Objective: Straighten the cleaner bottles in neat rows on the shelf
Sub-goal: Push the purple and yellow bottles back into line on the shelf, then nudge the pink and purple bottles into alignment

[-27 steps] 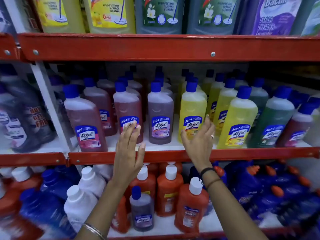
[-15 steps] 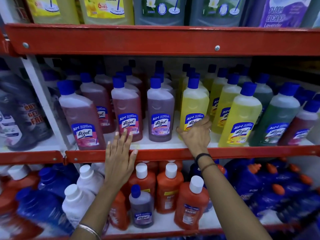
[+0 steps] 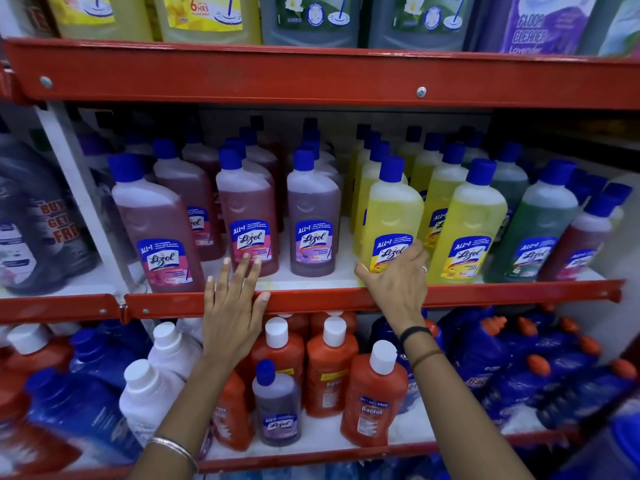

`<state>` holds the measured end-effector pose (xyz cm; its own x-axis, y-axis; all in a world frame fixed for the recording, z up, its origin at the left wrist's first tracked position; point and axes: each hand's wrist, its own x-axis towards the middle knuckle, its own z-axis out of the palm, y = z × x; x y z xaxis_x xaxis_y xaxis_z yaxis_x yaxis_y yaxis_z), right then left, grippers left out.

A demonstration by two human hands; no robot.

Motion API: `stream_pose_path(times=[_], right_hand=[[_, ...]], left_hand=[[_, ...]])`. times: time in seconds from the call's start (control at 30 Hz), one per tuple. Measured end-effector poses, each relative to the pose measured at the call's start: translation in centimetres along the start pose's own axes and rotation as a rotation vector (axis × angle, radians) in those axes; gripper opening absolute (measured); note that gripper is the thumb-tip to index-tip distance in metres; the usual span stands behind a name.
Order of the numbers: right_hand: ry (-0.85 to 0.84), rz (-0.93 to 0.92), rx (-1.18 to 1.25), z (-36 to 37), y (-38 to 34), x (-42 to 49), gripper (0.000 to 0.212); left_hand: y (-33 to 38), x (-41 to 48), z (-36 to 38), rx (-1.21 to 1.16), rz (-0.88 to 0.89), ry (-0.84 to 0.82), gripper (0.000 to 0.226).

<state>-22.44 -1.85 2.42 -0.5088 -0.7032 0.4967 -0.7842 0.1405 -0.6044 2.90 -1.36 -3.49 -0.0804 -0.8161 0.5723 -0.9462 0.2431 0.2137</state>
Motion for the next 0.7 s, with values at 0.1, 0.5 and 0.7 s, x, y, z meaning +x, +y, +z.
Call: stream_pose_path(times=[0.1,0.5,0.7], right_hand=[[0.006,-0.003,-0.006,-0.3,0.3,-0.5,0.108],[0.213,-0.317,0.367,0.9,-1.2,-6.1,0.074],[0.047,-0.272,0.349,3.2,-7.7,-4.5,0.09]], left_hand=[[-0.1,-0.1,-0.1,-0.007,0.001,-0.006,0.062],[-2.1,-1.2,0.2,0.042,0.028,-0.045,0.062],[-2.3,-1.3,0.2,0.049,0.024,-0.052,0.061]])
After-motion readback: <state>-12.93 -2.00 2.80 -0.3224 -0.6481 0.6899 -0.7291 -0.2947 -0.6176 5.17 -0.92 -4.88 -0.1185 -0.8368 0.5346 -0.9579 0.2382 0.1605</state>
